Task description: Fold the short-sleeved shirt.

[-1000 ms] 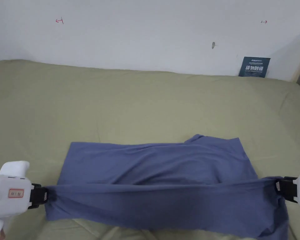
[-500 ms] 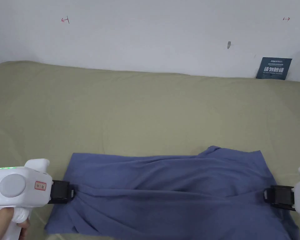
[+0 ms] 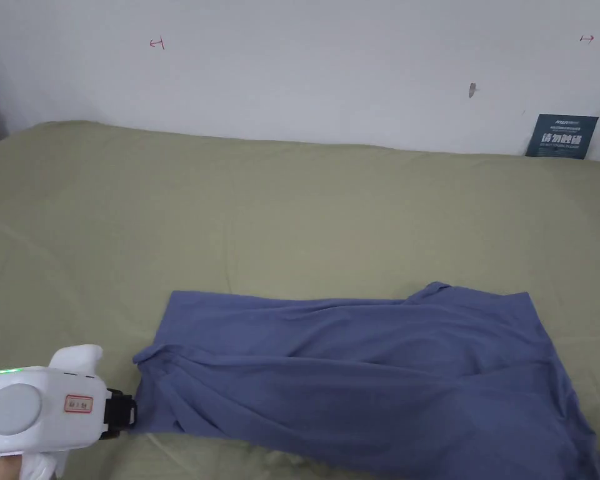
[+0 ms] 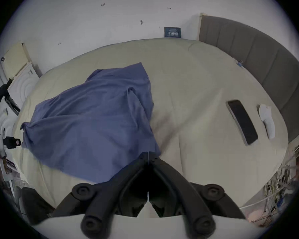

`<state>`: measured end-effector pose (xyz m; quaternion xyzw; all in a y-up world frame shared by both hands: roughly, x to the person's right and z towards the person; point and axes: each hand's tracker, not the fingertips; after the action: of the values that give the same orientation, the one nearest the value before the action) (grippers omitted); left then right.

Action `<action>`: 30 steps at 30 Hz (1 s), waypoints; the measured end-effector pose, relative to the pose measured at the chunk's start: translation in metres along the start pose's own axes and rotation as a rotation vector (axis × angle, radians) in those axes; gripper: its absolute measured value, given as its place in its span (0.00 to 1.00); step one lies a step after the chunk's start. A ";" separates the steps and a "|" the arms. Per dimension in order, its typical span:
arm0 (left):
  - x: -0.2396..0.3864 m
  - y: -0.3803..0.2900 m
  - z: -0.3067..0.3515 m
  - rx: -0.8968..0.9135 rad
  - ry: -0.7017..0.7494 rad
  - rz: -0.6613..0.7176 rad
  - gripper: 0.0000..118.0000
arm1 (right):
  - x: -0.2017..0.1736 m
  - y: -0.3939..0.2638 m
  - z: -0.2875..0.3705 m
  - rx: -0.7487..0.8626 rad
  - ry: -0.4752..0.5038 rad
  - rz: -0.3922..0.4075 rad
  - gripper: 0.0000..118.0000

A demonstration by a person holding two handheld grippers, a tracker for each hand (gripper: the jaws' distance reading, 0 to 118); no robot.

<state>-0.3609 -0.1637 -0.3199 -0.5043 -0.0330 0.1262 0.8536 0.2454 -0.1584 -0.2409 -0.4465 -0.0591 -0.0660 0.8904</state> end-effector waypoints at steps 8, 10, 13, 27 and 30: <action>0.010 0.005 -0.040 -0.037 0.098 0.038 0.96 | -0.006 -0.006 -0.003 -0.029 0.031 0.021 0.00; 0.014 -0.001 -0.043 -0.061 0.118 0.011 0.88 | -0.008 -0.005 -0.006 -0.035 0.033 0.030 0.00; 0.024 -0.010 -0.033 -0.002 0.191 -0.127 0.45 | -0.011 -0.002 -0.010 -0.034 0.041 0.047 0.00; 0.021 -0.009 -0.030 -0.020 0.132 -0.108 0.06 | -0.008 -0.001 -0.070 -0.126 0.035 0.097 0.55; 0.023 -0.010 -0.028 -0.023 0.131 -0.108 0.06 | -0.009 -0.003 -0.063 -0.120 0.092 0.054 0.05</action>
<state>-0.3320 -0.1864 -0.3267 -0.5188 -0.0057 0.0462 0.8536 0.2392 -0.2100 -0.2775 -0.4971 -0.0022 -0.0658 0.8652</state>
